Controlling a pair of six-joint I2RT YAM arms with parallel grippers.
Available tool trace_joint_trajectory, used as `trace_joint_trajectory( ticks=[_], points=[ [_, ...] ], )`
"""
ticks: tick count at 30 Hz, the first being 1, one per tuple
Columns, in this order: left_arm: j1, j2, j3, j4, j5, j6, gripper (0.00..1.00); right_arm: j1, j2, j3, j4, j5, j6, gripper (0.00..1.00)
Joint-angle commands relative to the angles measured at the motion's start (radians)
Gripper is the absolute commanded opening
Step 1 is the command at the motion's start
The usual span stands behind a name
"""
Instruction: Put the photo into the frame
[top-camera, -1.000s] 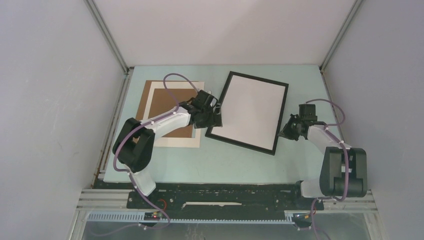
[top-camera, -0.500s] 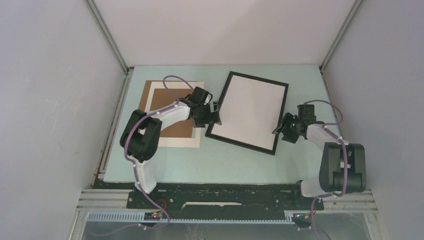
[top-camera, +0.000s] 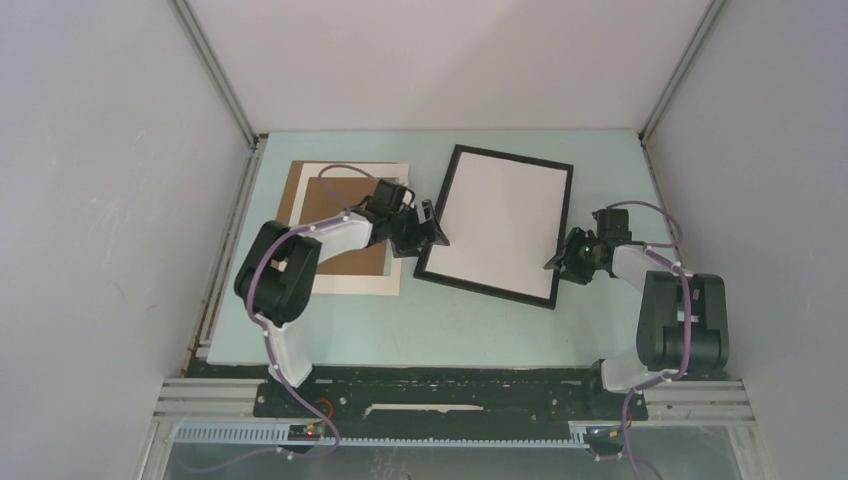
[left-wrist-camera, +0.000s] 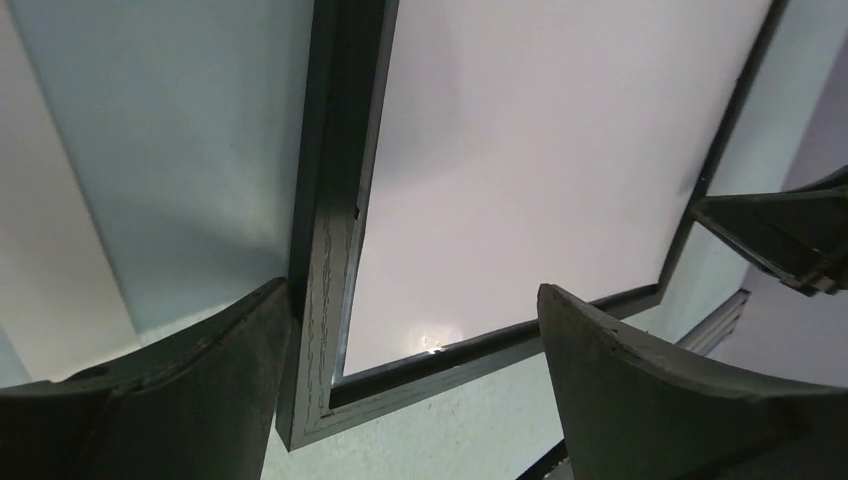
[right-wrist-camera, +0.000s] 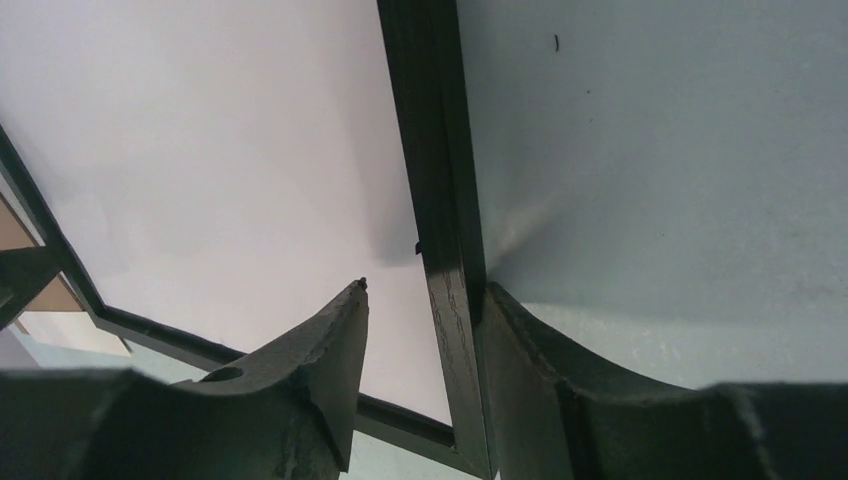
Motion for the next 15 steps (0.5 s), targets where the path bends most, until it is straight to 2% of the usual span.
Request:
trace_joint_trajectory(
  ticks=[1, 8, 13, 15],
  points=[
    [-0.037, -0.184, -0.123, 0.372, 0.306, -0.237, 0.76, 0.051, 0.035, -0.003, 0.042, -0.190, 0.028, 0.51],
    [-0.043, -0.320, -0.294, 0.788, 0.370, -0.494, 0.66, 0.077, 0.030, -0.036, 0.070, -0.215, 0.048, 0.44],
    [-0.049, -0.351, -0.355, 0.966, 0.359, -0.613, 0.58, 0.075, 0.021, -0.043, 0.075, -0.214, 0.045, 0.43],
    [-0.056, -0.342, -0.358, 0.991, 0.352, -0.638, 0.55, 0.072, 0.025, -0.042, 0.080, -0.217, 0.045, 0.42]
  ],
)
